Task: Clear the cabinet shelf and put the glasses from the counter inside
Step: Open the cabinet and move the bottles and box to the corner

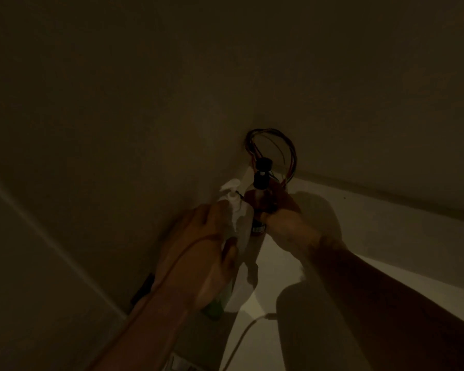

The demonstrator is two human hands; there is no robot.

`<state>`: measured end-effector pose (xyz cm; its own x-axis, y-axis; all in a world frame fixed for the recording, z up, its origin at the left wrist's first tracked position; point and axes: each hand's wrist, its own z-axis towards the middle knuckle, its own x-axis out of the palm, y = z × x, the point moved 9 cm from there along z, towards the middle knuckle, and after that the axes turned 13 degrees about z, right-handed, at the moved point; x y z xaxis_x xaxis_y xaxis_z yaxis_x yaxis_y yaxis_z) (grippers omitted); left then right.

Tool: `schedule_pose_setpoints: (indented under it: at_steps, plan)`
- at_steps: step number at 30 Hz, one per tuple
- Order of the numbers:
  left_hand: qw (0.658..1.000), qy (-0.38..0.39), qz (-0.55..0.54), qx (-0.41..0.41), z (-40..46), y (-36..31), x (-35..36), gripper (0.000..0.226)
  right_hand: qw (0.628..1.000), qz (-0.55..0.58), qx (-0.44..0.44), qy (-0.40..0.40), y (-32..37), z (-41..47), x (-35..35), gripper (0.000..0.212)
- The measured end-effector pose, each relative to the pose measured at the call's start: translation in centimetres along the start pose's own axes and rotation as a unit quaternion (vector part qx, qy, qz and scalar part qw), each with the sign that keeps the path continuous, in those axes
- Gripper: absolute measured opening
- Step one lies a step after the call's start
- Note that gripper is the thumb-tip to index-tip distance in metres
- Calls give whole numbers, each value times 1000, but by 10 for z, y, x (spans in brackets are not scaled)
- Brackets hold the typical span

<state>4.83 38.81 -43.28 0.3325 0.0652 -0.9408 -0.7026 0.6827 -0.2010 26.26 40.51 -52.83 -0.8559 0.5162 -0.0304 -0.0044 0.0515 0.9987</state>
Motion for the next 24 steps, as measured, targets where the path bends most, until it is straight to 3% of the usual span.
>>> schedule_pose_setpoints:
  at_steps: [8,13,16,20,24]
  plan:
    - [1000,-10,-15,3,-1,-1,-5,60,997,60,35,-38,3,-5,-4,67]
    - [1000,-3,-29,5,-2,1,-1,65,989,106,103,20,-6,-7,12,46]
    - [999,4,-42,5,-4,1,0,69,992,104,69,-5,-5,8,14,60]
    - [999,-5,-52,12,-4,2,-3,68,994,76,77,-24,-13,19,18,50]
    - [999,-7,-38,3,-3,5,1,67,992,51,60,-96,-13,10,-4,39]
